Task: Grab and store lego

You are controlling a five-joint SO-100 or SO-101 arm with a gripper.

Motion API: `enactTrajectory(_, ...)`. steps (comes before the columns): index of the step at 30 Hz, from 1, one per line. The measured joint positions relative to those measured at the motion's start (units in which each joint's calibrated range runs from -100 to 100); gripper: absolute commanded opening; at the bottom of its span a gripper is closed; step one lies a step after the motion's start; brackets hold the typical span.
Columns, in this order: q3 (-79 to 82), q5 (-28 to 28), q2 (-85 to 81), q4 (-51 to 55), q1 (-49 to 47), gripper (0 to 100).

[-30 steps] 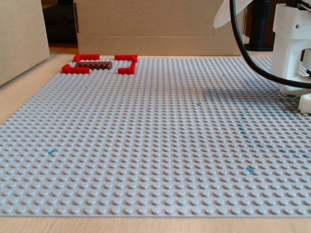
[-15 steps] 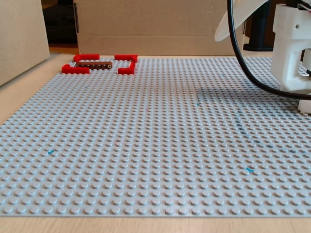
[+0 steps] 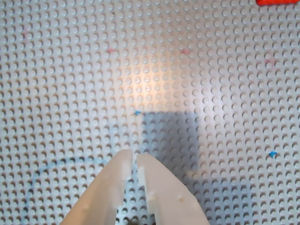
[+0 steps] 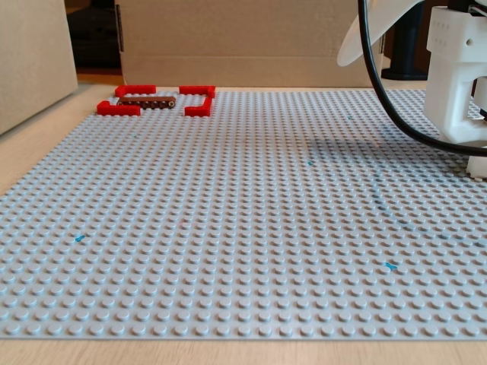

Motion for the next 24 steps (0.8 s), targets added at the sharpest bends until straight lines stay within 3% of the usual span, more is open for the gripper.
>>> enactTrajectory(24, 0.18, 0.00, 0.00, 0.00, 0.00, 1)
